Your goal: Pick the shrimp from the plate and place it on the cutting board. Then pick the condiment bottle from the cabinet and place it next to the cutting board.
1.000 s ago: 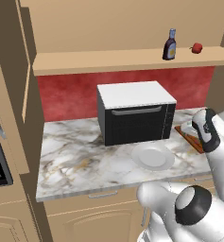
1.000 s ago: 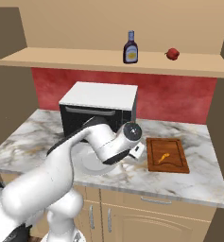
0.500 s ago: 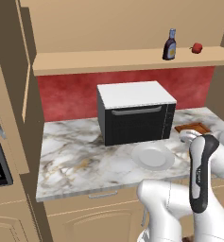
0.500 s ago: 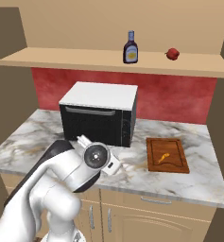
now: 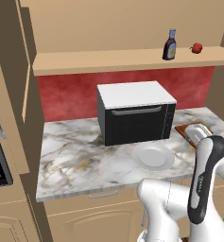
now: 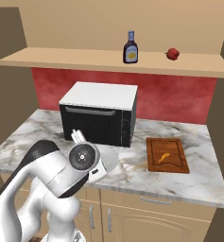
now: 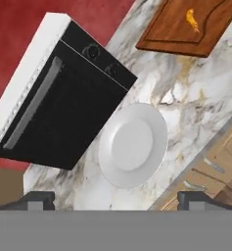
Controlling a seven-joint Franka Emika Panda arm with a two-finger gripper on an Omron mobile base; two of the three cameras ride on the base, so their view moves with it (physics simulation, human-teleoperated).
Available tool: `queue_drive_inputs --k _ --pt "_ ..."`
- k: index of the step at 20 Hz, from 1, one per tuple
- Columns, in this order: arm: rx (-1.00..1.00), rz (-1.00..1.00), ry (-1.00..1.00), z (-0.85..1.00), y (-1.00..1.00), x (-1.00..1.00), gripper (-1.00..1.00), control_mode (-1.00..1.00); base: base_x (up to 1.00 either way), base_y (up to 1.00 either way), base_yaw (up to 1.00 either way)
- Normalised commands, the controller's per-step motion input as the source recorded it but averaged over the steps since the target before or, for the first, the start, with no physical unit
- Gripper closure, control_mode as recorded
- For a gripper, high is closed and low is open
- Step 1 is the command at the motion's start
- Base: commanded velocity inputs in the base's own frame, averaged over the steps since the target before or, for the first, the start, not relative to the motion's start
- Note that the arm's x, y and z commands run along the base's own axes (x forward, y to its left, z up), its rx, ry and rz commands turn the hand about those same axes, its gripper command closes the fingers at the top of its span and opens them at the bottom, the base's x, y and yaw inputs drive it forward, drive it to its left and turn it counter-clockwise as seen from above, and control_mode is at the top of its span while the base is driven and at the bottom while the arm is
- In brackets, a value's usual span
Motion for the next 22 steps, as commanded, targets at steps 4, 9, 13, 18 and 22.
queue_drive_inputs --k 4,9,13,18,22 --pt "0.32 -0.13 0.23 0.04 0.17 -0.15 -1.00 -1.00 0.00 0.00 0.00" --pt "0.39 -0.10 0.27 0.00 0.11 -0.02 -1.00 -1.00 0.00 0.00 0.00" --pt "0.49 -0.09 0.26 0.00 0.01 0.00 -1.00 -1.00 0.00 0.00 0.00" --pt "0.54 -0.11 0.10 0.00 0.01 0.00 -1.00 -1.00 0.00 0.00 0.00" --pt "0.53 -0.11 0.02 0.00 0.01 0.00 -1.00 -1.00 0.00 0.00 0.00"
